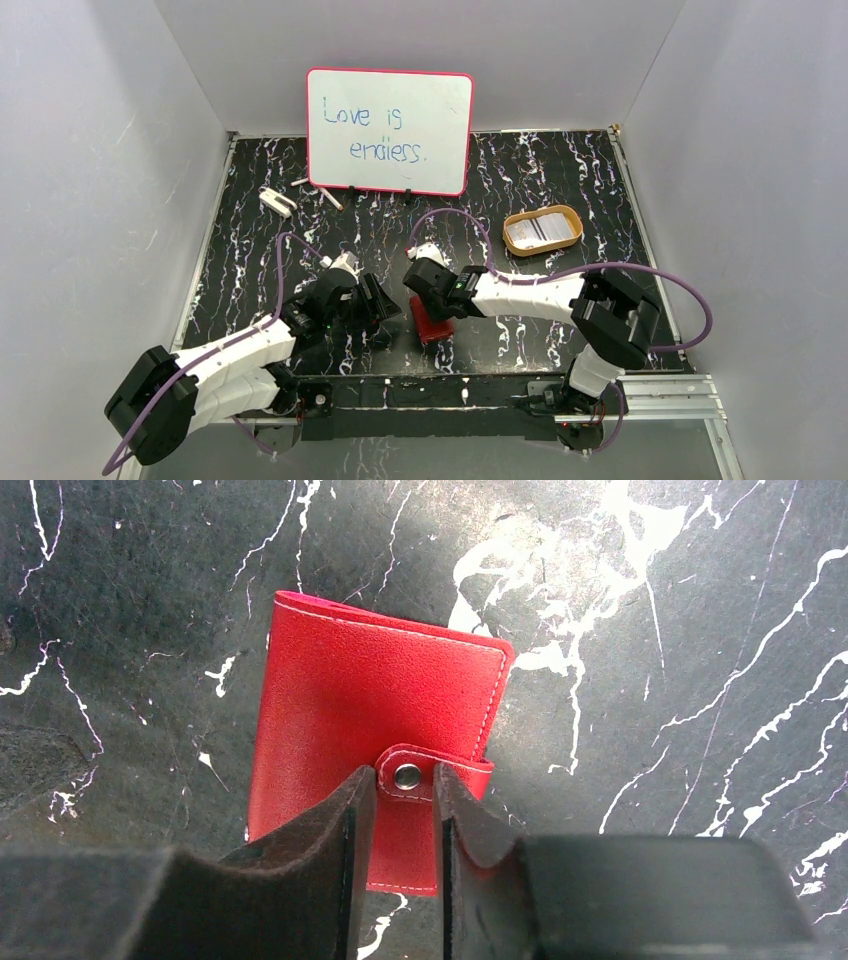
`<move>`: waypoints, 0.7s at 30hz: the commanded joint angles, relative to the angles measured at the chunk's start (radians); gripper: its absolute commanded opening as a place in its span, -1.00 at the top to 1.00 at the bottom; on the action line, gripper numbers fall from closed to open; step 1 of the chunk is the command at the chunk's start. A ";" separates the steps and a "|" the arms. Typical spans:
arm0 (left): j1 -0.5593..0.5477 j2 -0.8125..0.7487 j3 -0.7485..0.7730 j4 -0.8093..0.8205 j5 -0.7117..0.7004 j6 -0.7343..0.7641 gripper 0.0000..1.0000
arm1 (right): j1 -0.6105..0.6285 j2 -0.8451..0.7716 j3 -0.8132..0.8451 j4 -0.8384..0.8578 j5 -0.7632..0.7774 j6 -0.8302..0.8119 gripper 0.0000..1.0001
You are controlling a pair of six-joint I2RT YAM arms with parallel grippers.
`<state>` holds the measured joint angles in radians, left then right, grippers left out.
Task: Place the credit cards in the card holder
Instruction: Open the card holder at the center of the board.
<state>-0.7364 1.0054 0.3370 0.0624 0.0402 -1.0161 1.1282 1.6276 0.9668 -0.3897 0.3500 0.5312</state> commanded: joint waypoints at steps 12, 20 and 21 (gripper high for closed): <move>-0.004 0.022 0.017 -0.003 0.003 -0.018 -0.22 | 0.004 -0.041 0.016 -0.019 0.023 0.022 1.00; -0.033 0.094 0.039 0.120 0.074 -0.080 0.00 | 0.004 -0.082 -0.029 0.012 0.006 0.044 1.00; -0.046 0.110 0.050 0.136 0.075 -0.083 0.04 | 0.004 -0.086 -0.036 0.017 0.006 0.049 1.00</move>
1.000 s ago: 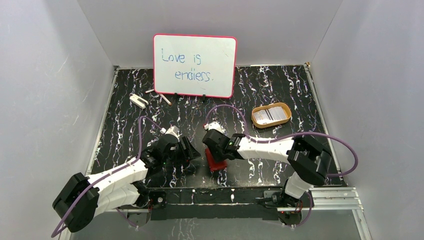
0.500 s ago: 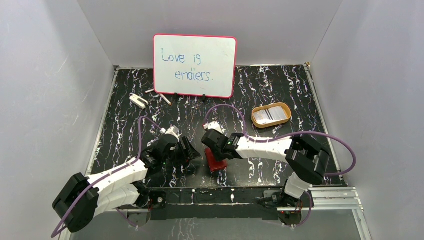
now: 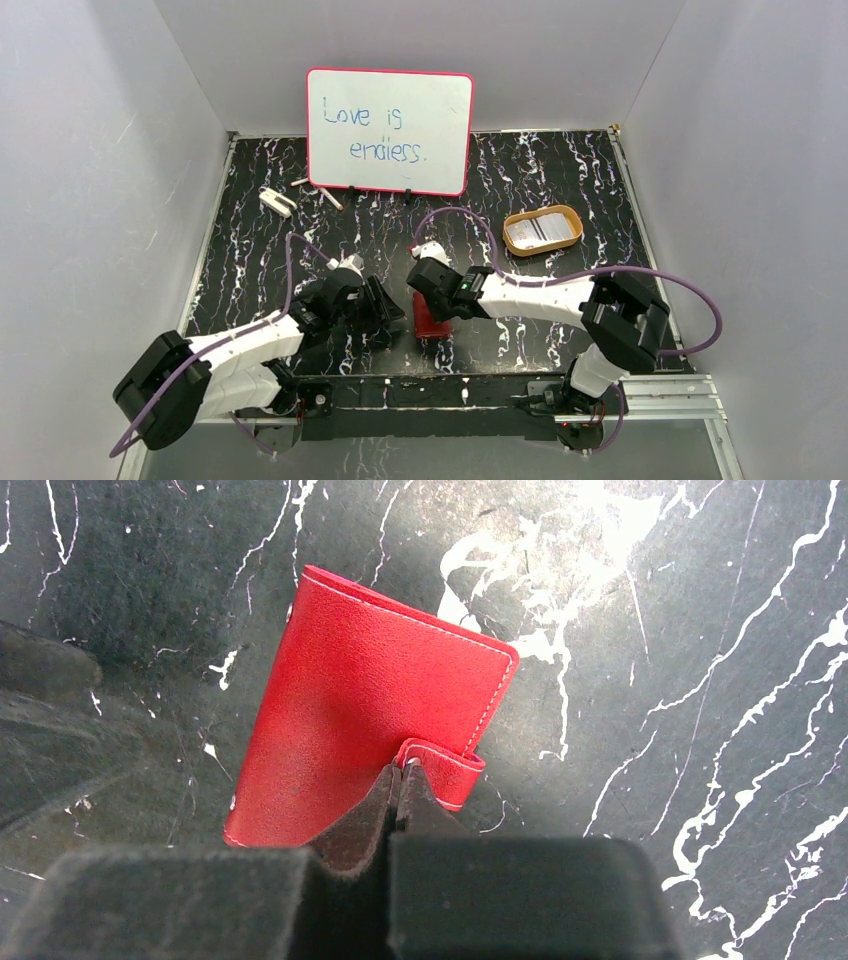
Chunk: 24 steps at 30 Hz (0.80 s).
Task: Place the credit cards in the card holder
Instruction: Open the card holder at the center of the board.
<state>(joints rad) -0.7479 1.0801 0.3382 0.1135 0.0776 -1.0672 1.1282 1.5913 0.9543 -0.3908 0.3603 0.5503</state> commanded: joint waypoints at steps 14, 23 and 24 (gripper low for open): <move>-0.129 0.366 0.147 0.318 0.081 -0.059 1.00 | 0.002 -0.060 -0.048 0.050 -0.012 0.058 1.00; -0.130 0.483 0.154 0.282 0.045 -0.096 1.00 | 0.002 -0.081 -0.047 0.033 -0.027 0.077 1.00; -0.130 0.482 0.141 0.280 0.035 -0.106 1.00 | 0.002 -0.091 -0.049 0.030 -0.023 0.079 1.00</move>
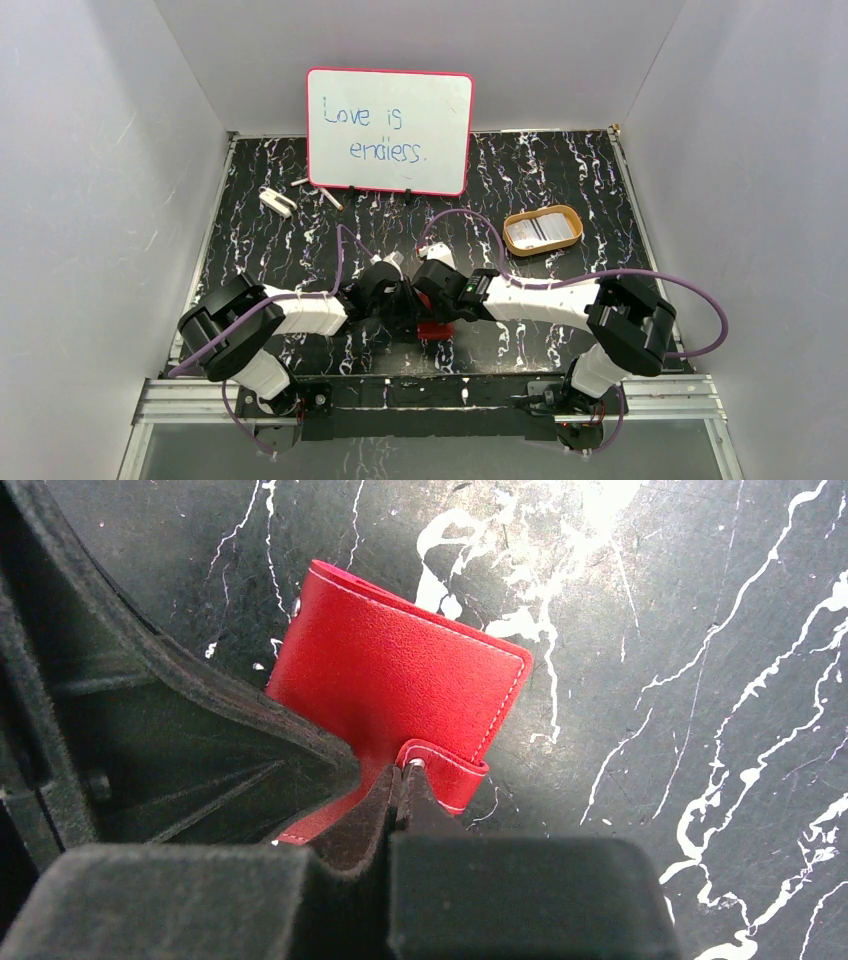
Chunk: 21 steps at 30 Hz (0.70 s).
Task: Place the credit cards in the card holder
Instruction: Open the card holder at the center of the board.
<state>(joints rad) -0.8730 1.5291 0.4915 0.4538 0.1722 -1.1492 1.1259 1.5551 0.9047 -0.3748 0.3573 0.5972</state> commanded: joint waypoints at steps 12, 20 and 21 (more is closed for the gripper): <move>-0.004 0.017 -0.040 -0.143 -0.135 -0.053 1.00 | 0.005 -0.181 -0.023 -0.055 0.026 0.075 1.00; -0.004 -0.058 0.008 -0.214 -0.133 -0.006 1.00 | -0.012 -0.364 -0.162 -0.108 0.104 0.146 1.00; -0.004 -0.070 0.012 -0.221 -0.134 -0.003 1.00 | -0.019 -0.380 -0.181 -0.105 0.098 0.152 1.00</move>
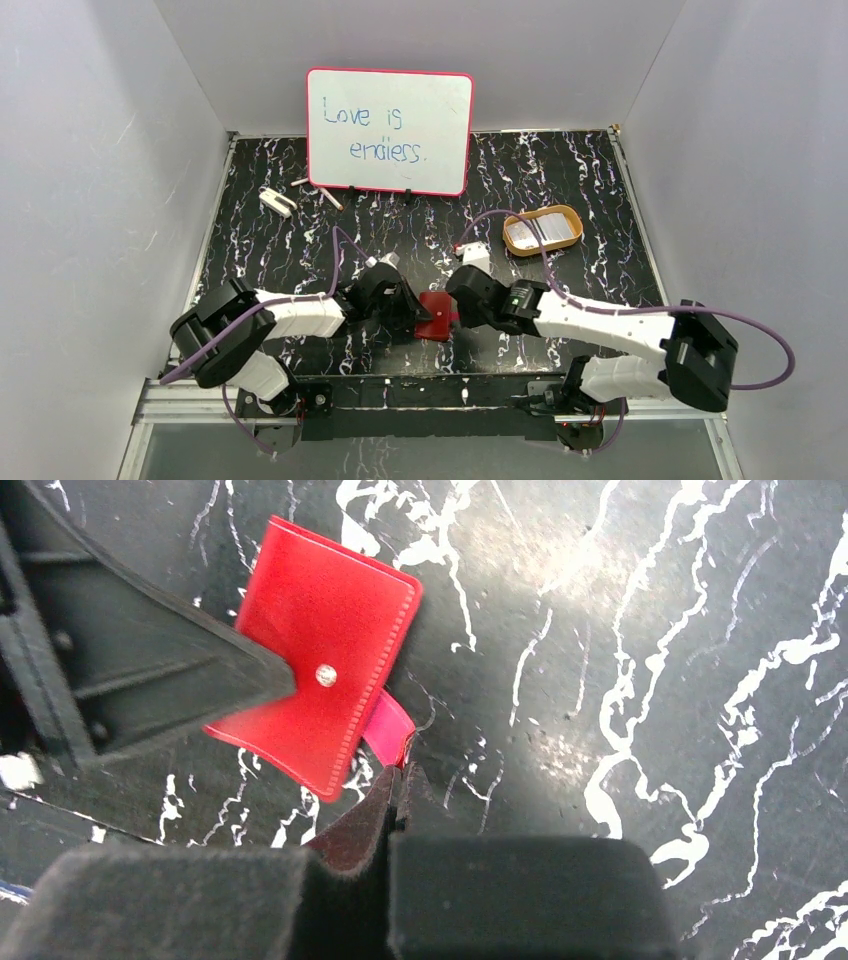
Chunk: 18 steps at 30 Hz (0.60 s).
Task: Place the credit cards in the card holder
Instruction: Open the card holder at the center of the board.
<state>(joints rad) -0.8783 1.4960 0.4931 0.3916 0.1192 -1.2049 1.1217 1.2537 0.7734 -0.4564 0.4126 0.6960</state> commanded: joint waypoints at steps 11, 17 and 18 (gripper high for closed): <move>0.001 -0.216 0.082 -0.291 -0.067 0.166 -0.21 | -0.026 -0.239 -0.083 0.032 0.001 0.039 1.00; 0.001 -0.375 0.083 -0.424 -0.169 0.215 -0.31 | -0.026 -0.328 -0.010 0.086 -0.081 -0.041 1.00; 0.001 -0.395 0.078 -0.436 -0.175 0.226 -0.33 | -0.026 -0.316 0.008 0.081 -0.095 -0.049 1.00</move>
<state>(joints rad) -0.8791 1.1919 0.5503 0.0742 0.0238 -1.0382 1.0996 0.9367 0.6956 -0.4389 0.3656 0.7010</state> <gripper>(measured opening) 0.651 0.016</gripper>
